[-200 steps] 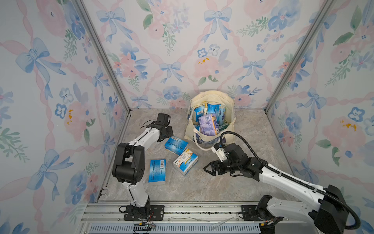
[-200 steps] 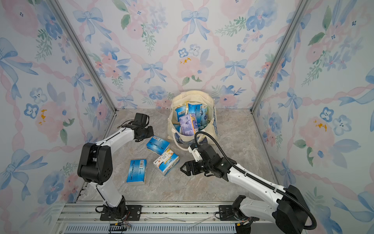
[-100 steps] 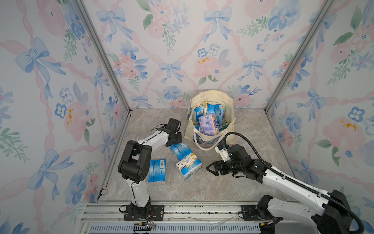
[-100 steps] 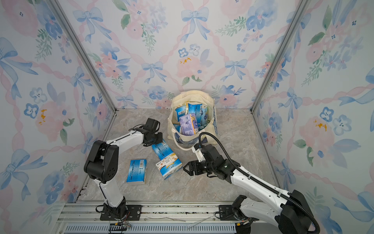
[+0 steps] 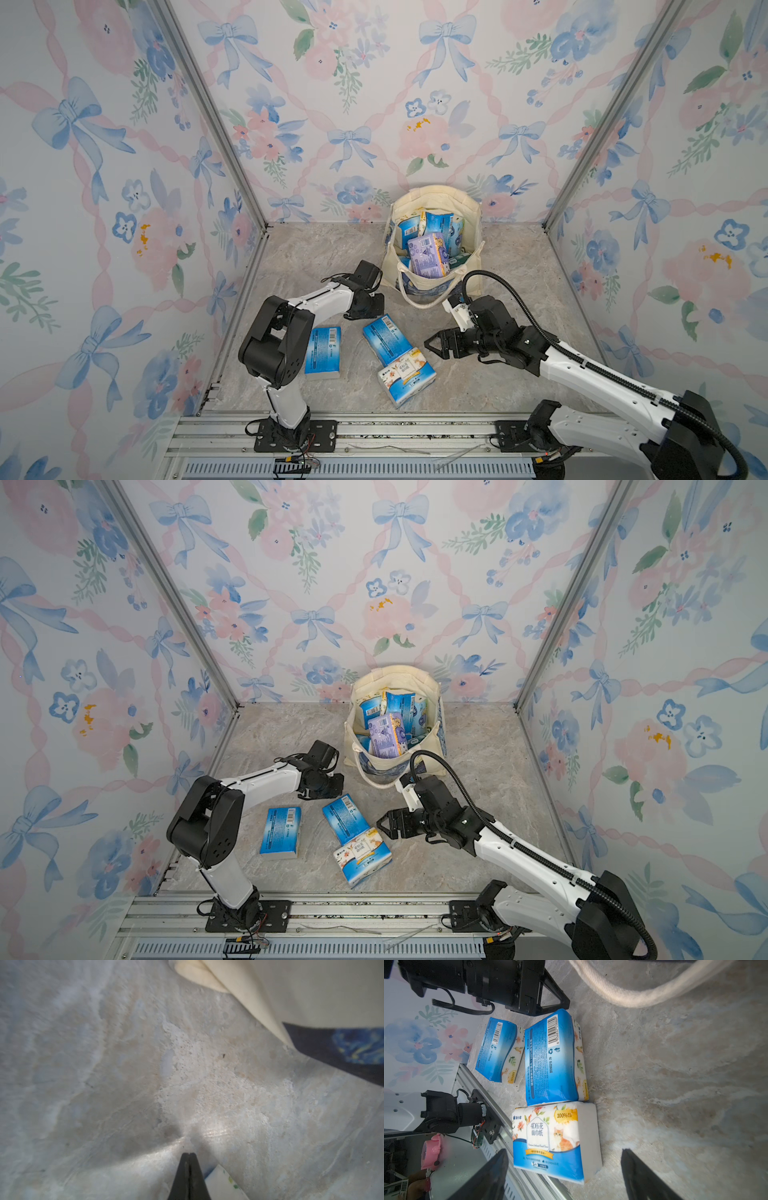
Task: Put tissues into the canvas bag
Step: Move the pack of facial tissues to the center of the board.
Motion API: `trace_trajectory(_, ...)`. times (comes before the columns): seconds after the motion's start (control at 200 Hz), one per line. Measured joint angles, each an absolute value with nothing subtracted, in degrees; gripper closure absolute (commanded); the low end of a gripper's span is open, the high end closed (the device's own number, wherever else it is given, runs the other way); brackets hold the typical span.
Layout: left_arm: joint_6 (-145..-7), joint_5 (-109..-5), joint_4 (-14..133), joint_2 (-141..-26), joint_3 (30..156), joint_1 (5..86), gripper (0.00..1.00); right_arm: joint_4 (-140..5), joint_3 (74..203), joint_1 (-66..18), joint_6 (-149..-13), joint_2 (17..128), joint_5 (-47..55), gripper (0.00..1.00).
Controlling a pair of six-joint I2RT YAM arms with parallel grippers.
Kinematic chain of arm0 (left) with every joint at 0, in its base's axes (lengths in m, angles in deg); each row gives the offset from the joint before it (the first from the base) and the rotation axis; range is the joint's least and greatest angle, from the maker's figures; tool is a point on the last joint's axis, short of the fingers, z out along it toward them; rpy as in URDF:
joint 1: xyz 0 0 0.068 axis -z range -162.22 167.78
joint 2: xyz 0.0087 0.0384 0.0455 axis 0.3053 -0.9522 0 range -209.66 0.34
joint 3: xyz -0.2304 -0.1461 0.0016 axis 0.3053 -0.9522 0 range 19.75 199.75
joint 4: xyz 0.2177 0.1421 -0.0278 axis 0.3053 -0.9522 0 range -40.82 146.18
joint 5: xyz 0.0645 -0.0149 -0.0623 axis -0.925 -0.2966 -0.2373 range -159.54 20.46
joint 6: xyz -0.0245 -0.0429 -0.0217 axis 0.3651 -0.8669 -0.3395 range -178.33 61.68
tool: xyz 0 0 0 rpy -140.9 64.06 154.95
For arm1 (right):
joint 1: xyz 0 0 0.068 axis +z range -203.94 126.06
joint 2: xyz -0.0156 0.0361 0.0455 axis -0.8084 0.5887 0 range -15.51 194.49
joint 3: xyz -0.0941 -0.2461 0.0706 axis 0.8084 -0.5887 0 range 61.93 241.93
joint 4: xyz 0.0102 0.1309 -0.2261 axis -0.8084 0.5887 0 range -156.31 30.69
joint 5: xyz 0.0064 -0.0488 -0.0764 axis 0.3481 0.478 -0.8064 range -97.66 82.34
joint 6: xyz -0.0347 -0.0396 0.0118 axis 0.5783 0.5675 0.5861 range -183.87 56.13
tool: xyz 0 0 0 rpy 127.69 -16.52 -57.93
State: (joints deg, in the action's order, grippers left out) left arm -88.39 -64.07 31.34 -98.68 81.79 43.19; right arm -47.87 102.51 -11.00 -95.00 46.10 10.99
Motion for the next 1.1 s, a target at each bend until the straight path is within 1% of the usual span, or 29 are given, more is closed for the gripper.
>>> trace_trajectory(0.05, -88.4, -65.8, 29.7, -96.8, 82.4, 42.3, 0.95, -47.8, 102.5, -10.5, -94.4, 46.1, 11.2, 0.15)
trace_trajectory(0.26, -88.4, -73.1, 23.1, -86.7, 84.3, 38.0, 1.0, -47.0, 102.5, -9.6, -92.1, 46.1, 10.7, 0.14)
trace_trajectory(0.35, -89.6, -76.3, 19.5, -83.8, 83.8, 36.1, 1.0, -47.0, 102.9, -9.8, -91.0, 46.8, 10.7, 0.14)
trace_trajectory(0.485, -94.3, -80.9, 13.8, -81.4, 80.8, 33.2, 1.0, -47.0, 104.4, -10.8, -88.7, 48.6, 11.2, 0.14)
trace_trajectory(0.6, -98.0, -82.7, 10.0, -80.8, 78.3, 30.3, 1.0, -47.1, 105.2, -12.0, -86.7, 49.1, 12.2, 0.14)
trace_trajectory(0.71, -100.6, -85.0, 6.5, -79.7, 76.9, 28.8, 0.97, -47.5, 105.3, -13.6, -85.4, 49.1, 13.9, 0.13)
trace_trajectory(0.94, -102.5, -87.5, 3.0, -72.6, 71.9, 22.8, 0.97, -49.9, 104.8, -17.5, -84.4, 48.1, 17.9, 0.13)
trace_trajectory(1.03, -102.5, -88.7, 1.4, -72.1, 70.6, 21.1, 0.97, -50.4, 104.6, -18.0, -84.2, 48.1, 19.3, 0.13)
trace_trajectory(1.1, -102.3, -89.1, 0.4, -72.5, 69.8, 20.2, 0.99, -50.7, 104.5, -18.0, -84.0, 48.2, 20.0, 0.13)
